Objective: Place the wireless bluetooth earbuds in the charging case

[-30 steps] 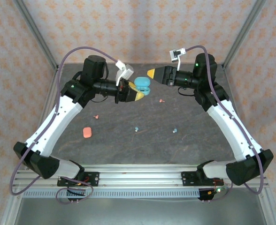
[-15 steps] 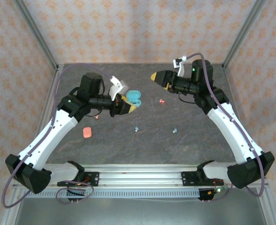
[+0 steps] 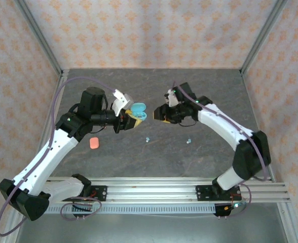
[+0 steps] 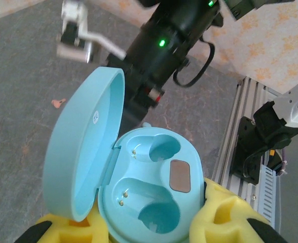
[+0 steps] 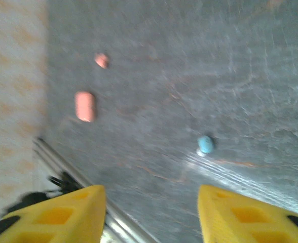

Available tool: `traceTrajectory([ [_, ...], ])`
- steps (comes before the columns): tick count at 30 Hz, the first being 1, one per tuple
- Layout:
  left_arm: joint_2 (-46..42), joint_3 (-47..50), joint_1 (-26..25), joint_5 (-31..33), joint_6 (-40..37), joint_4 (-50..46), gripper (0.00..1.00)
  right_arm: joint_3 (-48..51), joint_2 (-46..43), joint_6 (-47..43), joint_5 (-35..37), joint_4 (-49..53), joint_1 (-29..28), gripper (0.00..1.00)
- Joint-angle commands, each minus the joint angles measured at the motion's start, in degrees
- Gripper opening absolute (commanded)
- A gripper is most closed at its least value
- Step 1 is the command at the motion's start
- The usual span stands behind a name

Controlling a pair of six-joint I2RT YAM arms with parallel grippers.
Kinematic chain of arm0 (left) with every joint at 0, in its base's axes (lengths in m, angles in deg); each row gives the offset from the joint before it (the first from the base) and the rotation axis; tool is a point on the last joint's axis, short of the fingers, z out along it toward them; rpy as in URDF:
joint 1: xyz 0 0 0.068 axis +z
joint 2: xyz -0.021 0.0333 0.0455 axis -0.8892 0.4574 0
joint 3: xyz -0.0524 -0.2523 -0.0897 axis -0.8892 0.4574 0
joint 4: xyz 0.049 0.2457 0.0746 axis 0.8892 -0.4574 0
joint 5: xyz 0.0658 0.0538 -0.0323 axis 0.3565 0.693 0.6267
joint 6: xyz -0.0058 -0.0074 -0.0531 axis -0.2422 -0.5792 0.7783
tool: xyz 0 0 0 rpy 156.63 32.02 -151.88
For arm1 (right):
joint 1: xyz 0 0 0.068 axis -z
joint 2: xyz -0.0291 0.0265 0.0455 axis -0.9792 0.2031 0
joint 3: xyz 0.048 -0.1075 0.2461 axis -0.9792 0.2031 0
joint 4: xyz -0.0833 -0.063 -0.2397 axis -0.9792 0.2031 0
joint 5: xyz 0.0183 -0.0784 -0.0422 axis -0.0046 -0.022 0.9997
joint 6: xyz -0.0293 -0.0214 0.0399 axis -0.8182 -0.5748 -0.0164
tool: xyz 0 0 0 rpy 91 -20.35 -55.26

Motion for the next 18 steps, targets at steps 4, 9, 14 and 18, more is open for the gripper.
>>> traceTrajectory([
  [4, -3.15, 2.47, 0.08, 2.85, -1.02, 1.12, 0.0, -6.59, 12.77, -10.13, 4.35, 12.55, -4.96, 0.3],
  [9, -4.91, 3.88, 0.08, 4.0, -0.09, 0.85, 0.0, -6.59, 16.62, -11.29, 5.55, 10.25, -6.97, 0.28],
  [14, -6.44, 5.49, 0.08, 4.48, 1.21, 1.67, 0.0, -7.62, 18.62, -11.64, 7.21, 9.05, -7.6, 0.35],
  [18, -6.47, 5.73, 0.08, 5.27, 1.21, 1.33, 0.0, -7.78, 19.5, -13.04, 8.5, 9.51, -7.87, 0.39],
])
